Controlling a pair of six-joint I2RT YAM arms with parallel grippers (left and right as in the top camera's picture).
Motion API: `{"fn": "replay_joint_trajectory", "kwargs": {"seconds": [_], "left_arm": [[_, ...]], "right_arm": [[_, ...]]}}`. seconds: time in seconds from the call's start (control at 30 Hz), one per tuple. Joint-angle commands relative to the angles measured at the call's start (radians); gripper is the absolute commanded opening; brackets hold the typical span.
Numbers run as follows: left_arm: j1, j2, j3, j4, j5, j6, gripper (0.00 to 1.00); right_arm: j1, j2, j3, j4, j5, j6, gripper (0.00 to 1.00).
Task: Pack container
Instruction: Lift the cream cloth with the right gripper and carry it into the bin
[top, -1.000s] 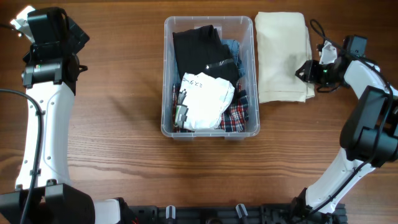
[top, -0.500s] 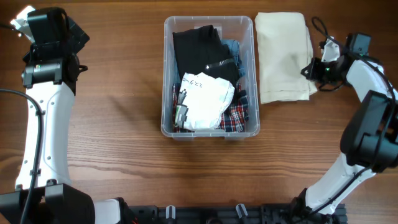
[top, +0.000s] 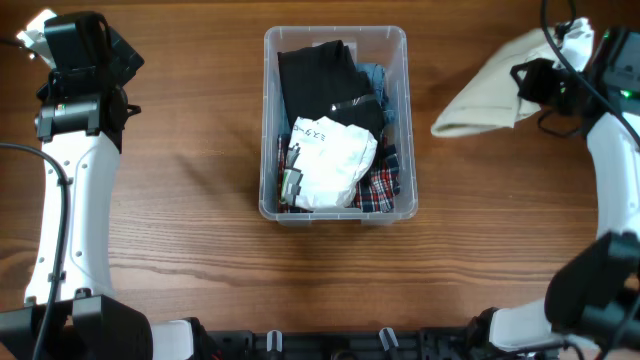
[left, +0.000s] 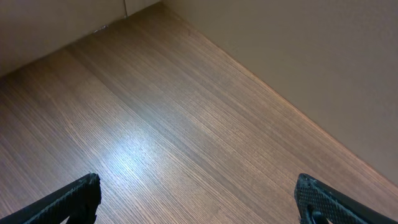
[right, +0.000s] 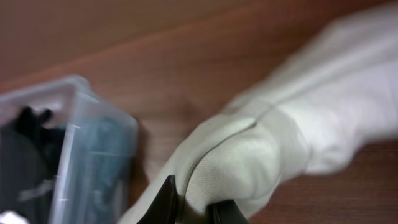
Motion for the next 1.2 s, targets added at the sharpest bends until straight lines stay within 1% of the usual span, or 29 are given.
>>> {"fn": "replay_joint_trajectory", "kwargs": {"seconds": [0.0,0.1,0.23,0.27,0.4,0.57,0.67,0.8,0.93,1.0,1.17], "left_arm": [[0.004,0.000,-0.005,0.000,-0.014,0.002,1.00],[0.004,0.000,-0.005,0.000,-0.014,0.002,1.00],[0.004,0.000,-0.005,0.000,-0.014,0.002,1.00],[0.004,0.000,-0.005,0.000,-0.014,0.002,1.00],[0.004,0.000,-0.005,0.000,-0.014,0.002,1.00],[0.004,0.000,-0.005,0.000,-0.014,0.002,1.00],[0.004,0.000,-0.005,0.000,-0.014,0.002,1.00],[0.004,0.000,-0.005,0.000,-0.014,0.002,1.00],[0.004,0.000,-0.005,0.000,-0.014,0.002,1.00],[0.004,0.000,-0.005,0.000,-0.014,0.002,1.00],[0.004,0.000,-0.005,0.000,-0.014,0.002,1.00]], "right_arm": [[0.007,-0.138,0.007,0.008,-0.101,0.043,0.04],[0.045,-0.273,0.007,0.003,-0.203,0.058,0.04],[0.117,-0.393,0.007,0.016,-0.348,0.058,0.04],[0.171,-0.433,0.007,0.032,-0.365,0.058,0.04],[0.318,-0.475,0.007,0.069,-0.364,0.061,0.04],[0.479,-0.436,0.007,0.139,-0.302,0.076,0.04],[0.542,-0.385,0.007,0.200,-0.303,0.115,0.04],[0.610,-0.298,0.007,0.270,-0.303,0.118,0.04],[0.643,-0.211,0.007,0.328,-0.303,0.130,0.04],[0.644,-0.167,0.007,0.366,-0.302,0.172,0.04],[0.644,-0.109,0.007,0.387,-0.216,0.191,0.04]]}}
